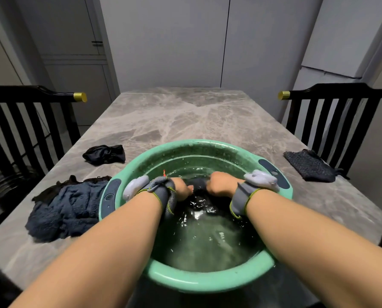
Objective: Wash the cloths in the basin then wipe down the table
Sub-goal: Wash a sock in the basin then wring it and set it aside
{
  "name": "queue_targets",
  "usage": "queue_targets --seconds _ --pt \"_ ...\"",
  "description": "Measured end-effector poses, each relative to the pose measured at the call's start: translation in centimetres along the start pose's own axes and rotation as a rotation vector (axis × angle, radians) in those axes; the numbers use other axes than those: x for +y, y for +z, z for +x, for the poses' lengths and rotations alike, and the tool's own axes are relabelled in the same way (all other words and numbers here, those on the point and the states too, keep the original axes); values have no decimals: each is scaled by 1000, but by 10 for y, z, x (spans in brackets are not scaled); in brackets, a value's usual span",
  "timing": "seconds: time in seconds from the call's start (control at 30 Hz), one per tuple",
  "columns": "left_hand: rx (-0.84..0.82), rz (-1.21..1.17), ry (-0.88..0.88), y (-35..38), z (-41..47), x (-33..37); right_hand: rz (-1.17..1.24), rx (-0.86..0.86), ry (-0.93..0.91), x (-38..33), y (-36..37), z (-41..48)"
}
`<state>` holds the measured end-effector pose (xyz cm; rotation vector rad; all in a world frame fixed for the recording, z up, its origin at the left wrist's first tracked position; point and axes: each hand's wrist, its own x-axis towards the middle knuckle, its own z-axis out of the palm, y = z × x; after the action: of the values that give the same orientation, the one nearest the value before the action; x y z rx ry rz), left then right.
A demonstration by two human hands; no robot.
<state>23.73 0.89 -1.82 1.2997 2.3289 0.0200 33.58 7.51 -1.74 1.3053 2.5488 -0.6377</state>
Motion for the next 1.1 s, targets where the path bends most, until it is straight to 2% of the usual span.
queue_targets --seconds 0.1,0.17,0.27,0.33,0.43,0.53,0.67,0.77,0.83,0.9,0.97,1.03,1.1 --pt "44 -298 -25 -10 1 1 457 -34 -50 -4 2 -1" --pt "123 -618 -7 -16 6 -5 634 69 -146 -16 5 -5" --pt "156 -982 7 -20 8 -14 661 318 -367 -31 12 -6" --pt "113 -1107 33 -21 10 -16 514 440 -382 -34 9 -7" --pt "113 -1022 26 -21 8 -11 347 526 -276 -26 1 -9" --pt "160 -862 19 -26 3 -6 237 492 -195 -18 -7 -10" --pt "304 -362 -63 -19 4 -4 78 372 -161 -11 1 -3" --pt "278 -110 -122 0 2 -6 -79 308 -70 -5 2 -1" --pt "253 -186 -149 11 5 -10 -126 280 -80 -2 3 -2" --pt "145 -320 -116 20 10 -11 -188 135 -117 0 6 -1" --pt "93 -356 -93 26 10 -8 -230 -7 -92 3 9 1" --pt "122 -302 -76 31 7 3 -226 -15 -49 4 10 0" --pt "209 -313 -123 19 2 12 -106 47 -23 3 6 2"
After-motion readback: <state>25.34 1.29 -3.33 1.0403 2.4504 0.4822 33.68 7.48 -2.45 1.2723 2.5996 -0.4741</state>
